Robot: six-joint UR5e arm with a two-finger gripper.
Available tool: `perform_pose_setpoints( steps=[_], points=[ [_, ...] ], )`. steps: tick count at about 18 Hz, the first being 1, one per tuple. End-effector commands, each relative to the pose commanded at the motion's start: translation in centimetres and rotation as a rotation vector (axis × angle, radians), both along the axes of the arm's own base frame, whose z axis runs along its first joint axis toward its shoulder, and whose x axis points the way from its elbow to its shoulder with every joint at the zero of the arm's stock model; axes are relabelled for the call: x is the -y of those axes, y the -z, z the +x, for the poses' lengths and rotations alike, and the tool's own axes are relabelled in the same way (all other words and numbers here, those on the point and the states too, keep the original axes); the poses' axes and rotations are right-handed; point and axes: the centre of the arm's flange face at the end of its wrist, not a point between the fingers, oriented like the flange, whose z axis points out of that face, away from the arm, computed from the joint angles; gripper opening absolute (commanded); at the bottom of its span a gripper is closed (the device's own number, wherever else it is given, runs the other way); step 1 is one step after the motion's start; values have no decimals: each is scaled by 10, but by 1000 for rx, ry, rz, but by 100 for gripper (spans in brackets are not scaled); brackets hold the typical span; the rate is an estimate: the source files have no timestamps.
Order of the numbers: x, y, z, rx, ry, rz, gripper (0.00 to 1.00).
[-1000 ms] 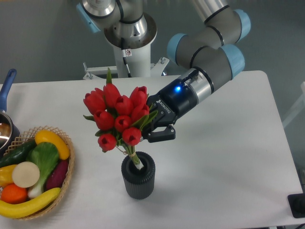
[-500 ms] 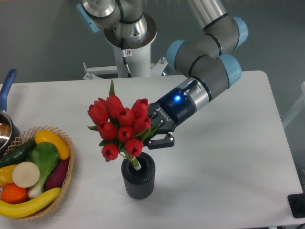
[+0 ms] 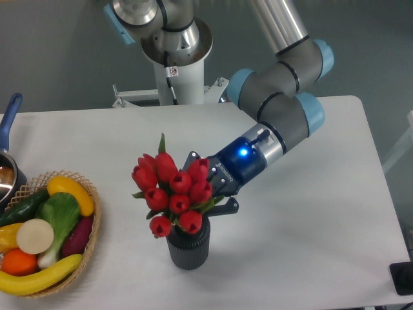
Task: Insert the flowers into the vase
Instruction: 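Lower the tulip stems down into the black vase opening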
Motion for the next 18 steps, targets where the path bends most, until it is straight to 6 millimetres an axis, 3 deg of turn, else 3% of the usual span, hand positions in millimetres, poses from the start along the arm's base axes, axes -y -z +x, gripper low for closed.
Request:
perform_pose_setpoints(
  steps=[7,18],
  points=[
    [15,32,-7,4,-22,-3,30],
    [9,51,-4,26,-12,-20,30]
  ],
)
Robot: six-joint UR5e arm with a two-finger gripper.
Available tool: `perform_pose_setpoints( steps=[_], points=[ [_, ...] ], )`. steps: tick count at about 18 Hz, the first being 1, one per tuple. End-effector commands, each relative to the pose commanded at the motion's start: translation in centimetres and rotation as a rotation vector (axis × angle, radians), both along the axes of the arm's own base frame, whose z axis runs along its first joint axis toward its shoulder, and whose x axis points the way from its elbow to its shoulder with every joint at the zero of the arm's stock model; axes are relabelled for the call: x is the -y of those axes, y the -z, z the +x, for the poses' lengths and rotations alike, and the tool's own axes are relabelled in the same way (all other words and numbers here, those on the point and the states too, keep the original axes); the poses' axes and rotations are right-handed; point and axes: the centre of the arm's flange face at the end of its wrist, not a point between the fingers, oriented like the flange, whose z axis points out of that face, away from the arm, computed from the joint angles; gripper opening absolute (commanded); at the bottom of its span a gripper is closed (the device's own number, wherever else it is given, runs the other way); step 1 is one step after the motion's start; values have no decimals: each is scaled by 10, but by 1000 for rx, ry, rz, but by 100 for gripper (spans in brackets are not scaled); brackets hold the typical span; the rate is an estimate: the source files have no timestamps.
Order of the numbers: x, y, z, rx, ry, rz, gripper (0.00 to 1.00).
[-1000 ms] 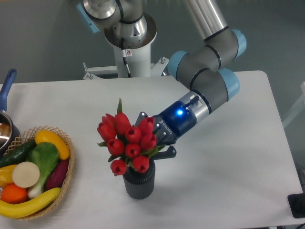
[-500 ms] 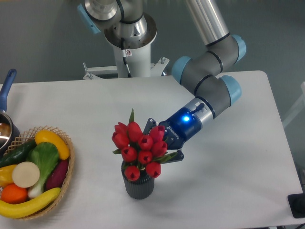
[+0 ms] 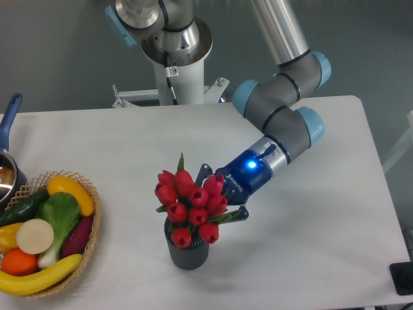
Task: Insert the flowers into the vase
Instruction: 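Lower the tulip stems down into the black vase opening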
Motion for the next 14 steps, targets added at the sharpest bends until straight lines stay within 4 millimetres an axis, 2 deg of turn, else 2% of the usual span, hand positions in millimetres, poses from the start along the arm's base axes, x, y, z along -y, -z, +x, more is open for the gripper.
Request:
perform_pose_setpoints(
  steps=[4,5,7,9,10,12,14],
  points=[
    [-2,13,-1,-12,5,6,32],
    [-2,18,-2,-27,7,14,38],
    [-2,22,-2,-34,8,17,44],
    [-1,22,-3,-35,7,18,62],
    [-1,22,-3,-37,7,18,75],
    [-1,21,-3,-39,7,18,82],
    [0,20,-3,-39,5,16,94]
  ],
)
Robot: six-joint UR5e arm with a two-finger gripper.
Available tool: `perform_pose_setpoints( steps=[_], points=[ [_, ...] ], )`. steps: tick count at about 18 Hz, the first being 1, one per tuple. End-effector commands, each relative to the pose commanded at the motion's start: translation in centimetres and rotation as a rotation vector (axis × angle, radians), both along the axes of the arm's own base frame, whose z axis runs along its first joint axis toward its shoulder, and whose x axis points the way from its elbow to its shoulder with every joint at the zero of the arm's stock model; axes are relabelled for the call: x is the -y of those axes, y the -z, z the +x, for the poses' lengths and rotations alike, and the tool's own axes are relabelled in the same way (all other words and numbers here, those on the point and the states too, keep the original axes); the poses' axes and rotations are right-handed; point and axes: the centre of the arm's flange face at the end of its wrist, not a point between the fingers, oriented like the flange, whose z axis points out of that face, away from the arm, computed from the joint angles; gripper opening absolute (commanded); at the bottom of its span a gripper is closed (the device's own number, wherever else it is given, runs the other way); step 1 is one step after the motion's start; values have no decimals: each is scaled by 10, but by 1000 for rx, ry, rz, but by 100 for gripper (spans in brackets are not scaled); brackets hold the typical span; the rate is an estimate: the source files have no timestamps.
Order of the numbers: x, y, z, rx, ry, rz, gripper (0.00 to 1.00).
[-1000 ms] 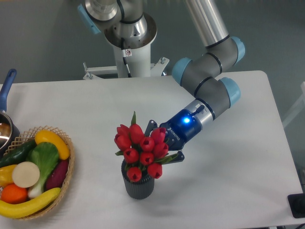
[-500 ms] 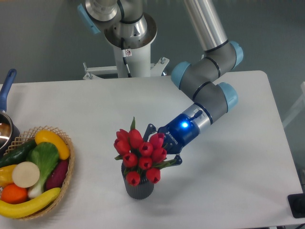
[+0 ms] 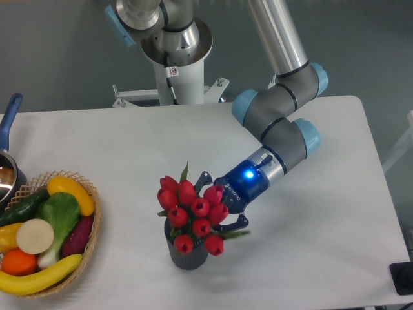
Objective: Insert the flowers into the vase
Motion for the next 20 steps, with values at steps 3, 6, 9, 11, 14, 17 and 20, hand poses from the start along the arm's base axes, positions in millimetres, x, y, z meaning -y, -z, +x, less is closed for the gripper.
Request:
perform_pose_setpoints(
  steps=[3,6,9,11,14,17,20],
  points=[
    [1,-1,-1,-3,-1,1,100],
    [2,-2,-2,-14,-5,-5,100],
    [10,-9,-7,-83,-23,-64,100],
    [20,-23,-9,-155,-39,-111,100],
    [31,-54,-7,-253,-65,-169,100],
    [42,-95,-1,-399,-104,-276,100],
    [65,-124,0,-532,-171,-421,100]
  ],
)
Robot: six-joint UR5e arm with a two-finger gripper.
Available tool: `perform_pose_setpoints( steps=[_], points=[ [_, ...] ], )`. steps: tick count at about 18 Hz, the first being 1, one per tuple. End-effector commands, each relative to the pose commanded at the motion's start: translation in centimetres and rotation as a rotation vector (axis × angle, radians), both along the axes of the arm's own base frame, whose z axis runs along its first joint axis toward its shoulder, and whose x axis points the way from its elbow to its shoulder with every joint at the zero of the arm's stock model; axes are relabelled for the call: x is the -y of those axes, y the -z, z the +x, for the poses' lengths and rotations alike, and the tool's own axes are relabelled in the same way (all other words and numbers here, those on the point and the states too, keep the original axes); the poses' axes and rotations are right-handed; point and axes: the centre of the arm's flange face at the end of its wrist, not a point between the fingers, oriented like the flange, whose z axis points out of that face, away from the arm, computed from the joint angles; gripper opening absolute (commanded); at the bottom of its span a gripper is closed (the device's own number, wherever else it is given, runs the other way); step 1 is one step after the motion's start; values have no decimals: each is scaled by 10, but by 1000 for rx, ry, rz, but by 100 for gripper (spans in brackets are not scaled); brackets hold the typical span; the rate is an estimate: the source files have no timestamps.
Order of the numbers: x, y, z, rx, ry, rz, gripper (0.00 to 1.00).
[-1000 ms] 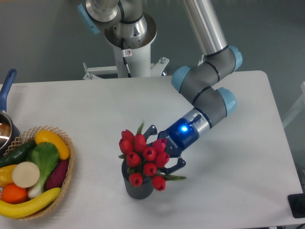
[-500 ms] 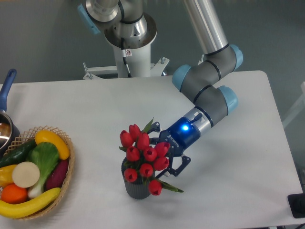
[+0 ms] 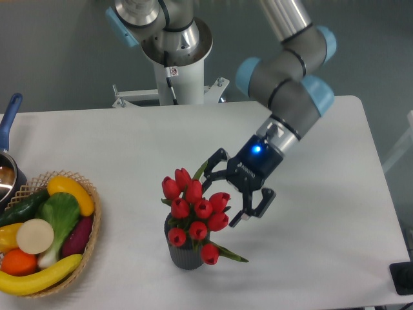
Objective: Insert the flowers into the vase
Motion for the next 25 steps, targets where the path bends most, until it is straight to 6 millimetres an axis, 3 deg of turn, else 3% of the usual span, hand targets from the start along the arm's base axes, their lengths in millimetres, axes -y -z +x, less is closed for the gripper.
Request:
perform_pose_setpoints(
  steps=[5,9,12,14,17,23,25],
  points=[
    [38,-52,2,-199,-167,-235,100],
    [69,-104,22,-262,-255,-431,100],
    [83,-126,18,-288,-198,-615,100],
    [97,-135,14,-320,-60,-695,100],
    [144,-143,2,-338,21,-729,100],
    [216,-151,-21,-412,206,-728,100],
    [220,-150,-21,-417,216,-730,100]
  ],
)
